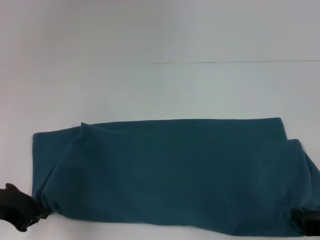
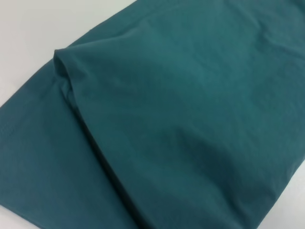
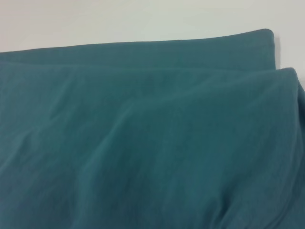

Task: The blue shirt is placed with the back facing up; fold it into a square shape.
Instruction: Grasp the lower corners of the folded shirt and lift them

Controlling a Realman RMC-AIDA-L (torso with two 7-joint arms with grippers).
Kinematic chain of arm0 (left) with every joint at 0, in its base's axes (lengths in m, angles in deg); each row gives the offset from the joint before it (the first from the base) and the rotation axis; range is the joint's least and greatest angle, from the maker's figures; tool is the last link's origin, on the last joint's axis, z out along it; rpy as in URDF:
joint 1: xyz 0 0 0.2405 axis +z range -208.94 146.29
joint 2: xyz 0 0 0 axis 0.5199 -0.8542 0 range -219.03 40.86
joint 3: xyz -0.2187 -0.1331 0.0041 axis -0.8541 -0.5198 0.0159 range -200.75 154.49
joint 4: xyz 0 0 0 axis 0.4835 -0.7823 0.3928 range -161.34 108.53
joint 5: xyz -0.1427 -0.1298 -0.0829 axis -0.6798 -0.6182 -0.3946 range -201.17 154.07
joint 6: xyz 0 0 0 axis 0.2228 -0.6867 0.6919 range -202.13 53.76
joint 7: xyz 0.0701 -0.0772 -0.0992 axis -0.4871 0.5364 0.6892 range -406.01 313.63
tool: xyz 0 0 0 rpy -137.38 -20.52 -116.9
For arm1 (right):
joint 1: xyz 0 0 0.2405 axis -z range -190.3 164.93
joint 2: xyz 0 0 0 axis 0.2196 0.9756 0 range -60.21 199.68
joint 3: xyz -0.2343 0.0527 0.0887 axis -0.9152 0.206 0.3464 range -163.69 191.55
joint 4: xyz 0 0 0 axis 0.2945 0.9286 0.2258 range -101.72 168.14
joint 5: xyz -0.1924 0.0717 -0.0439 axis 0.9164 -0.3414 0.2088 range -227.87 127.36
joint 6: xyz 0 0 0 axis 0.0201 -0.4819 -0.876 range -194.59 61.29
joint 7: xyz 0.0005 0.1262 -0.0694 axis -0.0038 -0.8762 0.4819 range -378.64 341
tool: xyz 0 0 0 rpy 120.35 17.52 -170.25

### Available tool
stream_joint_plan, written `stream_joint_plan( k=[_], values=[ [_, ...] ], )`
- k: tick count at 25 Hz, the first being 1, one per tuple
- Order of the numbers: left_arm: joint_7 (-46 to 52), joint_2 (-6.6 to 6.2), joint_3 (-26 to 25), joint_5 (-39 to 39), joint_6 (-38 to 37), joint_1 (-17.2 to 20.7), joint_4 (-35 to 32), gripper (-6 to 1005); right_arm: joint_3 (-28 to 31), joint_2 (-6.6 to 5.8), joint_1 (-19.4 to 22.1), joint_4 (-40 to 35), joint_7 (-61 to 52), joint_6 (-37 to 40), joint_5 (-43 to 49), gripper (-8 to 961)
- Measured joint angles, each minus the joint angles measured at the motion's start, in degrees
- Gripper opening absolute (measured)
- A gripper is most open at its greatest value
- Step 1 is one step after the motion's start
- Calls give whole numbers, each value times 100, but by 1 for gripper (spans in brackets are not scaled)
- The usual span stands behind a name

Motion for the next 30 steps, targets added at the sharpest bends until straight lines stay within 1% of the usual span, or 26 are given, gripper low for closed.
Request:
stream_joint_plan(
  k=[10,16,19,21,25,27,30],
  values=[
    [14,-3,-41,-71,75,-44,37,78,125,-33,-113,11,28,205,-26,99],
    [23,-28,-177,-235,128,-53,3,87,337,-48,-231,11,-106,425,-44,102],
    [117,-37,-296,-240,130,-143,-2,92,449,-80,-326,11,-146,531,-100,104],
    [266,-53,-355,-185,121,-218,6,95,544,-90,-399,7,-129,622,-191,173],
    [397,-83,-371,-113,92,-272,-17,256,740,-101,-564,-8,-82,804,-403,311],
    [398,-84,-369,-105,74,-272,-61,323,847,-102,-637,-28,-67,889,-447,529],
    [396,-86,-368,-103,47,-244,-151,403,992,-103,-705,-113,-60,959,-498,529]
  ],
)
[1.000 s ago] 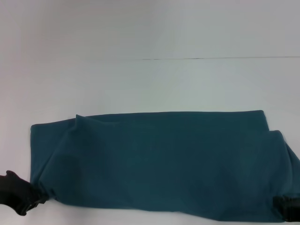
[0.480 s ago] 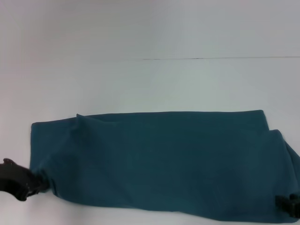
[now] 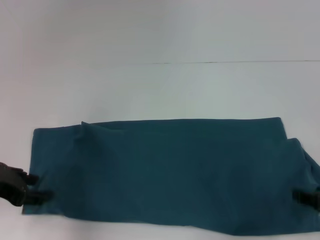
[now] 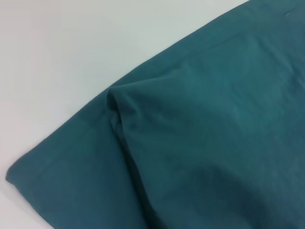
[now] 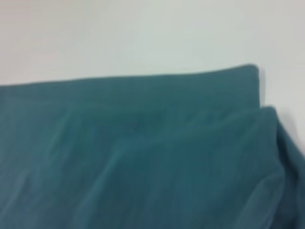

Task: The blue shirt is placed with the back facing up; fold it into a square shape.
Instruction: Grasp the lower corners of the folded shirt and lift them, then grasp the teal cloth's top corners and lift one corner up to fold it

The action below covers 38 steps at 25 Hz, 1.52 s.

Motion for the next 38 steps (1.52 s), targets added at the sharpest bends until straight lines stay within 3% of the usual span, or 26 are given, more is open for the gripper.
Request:
stream_joint_plan(
  k=[5,10,12,15,21,25,29,32,34,38],
  values=[
    [1,14,-4,3,-268,67,-450,536,385,-6,-184,-114,98,196,-263,528],
    [58,39,-11,-30,-419,119,-917,764,749,-9,-441,-128,191,355,-429,528],
    [87,52,-10,-121,-344,100,-1003,810,905,-9,-549,-130,237,372,-531,527],
    [159,73,21,-233,-2,-29,-870,878,1102,-9,-759,-124,341,331,-707,527],
    [518,13,-10,-252,705,-692,-15,870,1134,-3,-1423,32,704,208,-808,526],
    [1042,-149,-18,-71,743,-1258,397,867,1115,-5,-1772,419,1379,-207,-781,526],
    [1794,-341,-18,-31,763,-1623,539,864,1046,-1,-1916,902,2199,-1121,-838,526],
    [2284,-557,-8,4,912,-1867,788,862,1166,-10,-2118,1355,2519,-1565,-1029,525],
    [2333,-694,-2,10,962,-2024,1075,861,1377,-15,-2465,1866,2856,-1654,-1219,525],
    [2470,-1020,38,184,1291,-2487,2128,859,1492,-16,-2839,2405,3137,-1691,-1273,525]
  ],
)
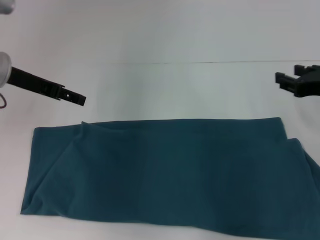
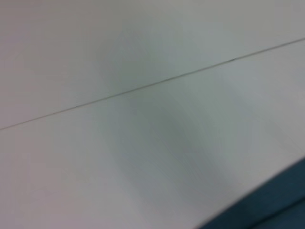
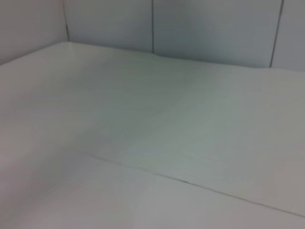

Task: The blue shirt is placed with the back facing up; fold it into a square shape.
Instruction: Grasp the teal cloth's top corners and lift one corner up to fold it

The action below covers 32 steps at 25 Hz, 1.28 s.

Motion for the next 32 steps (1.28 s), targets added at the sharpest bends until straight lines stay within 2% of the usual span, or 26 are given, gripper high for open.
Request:
stream_joint_plan(
  k=[2,4,11,25,32],
  values=[
    [7,-99,21,176,212,-225,495,859,22,-1,-161,223,90,-36,-1,524],
    [-9,-146,49,357,392,-390,847,859,28,-2,-246,341,132,-79,0,524],
    [13,-166,88,785,904,-696,1678,859,42,-2,-358,535,259,-174,-9,524],
    [-26,-5,95,877,1302,-578,1982,858,-24,5,-365,819,341,-178,-13,524],
    [-40,59,300,883,1609,-544,2129,859,-7,7,-333,953,509,-178,-262,523]
  ],
)
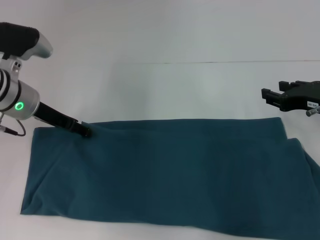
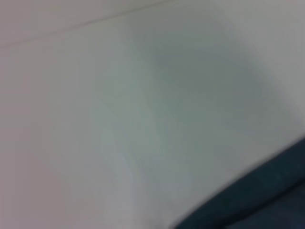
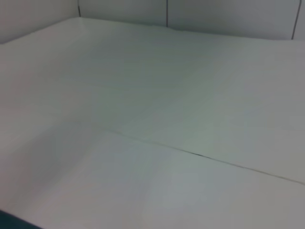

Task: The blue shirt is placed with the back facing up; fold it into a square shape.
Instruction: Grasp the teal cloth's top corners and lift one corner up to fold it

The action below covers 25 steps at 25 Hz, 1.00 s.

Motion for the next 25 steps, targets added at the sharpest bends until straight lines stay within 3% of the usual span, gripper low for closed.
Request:
stream_joint_plan(
  k=[16,25],
  values=[
    [-54,126,83,-29,-19,12,39,846,62,-9,-117,309,138,-193,-121,524],
    [-159,174,81,-51,-72,19,23,678,137,-9,-168,427,139,-235,-121,522]
  ],
)
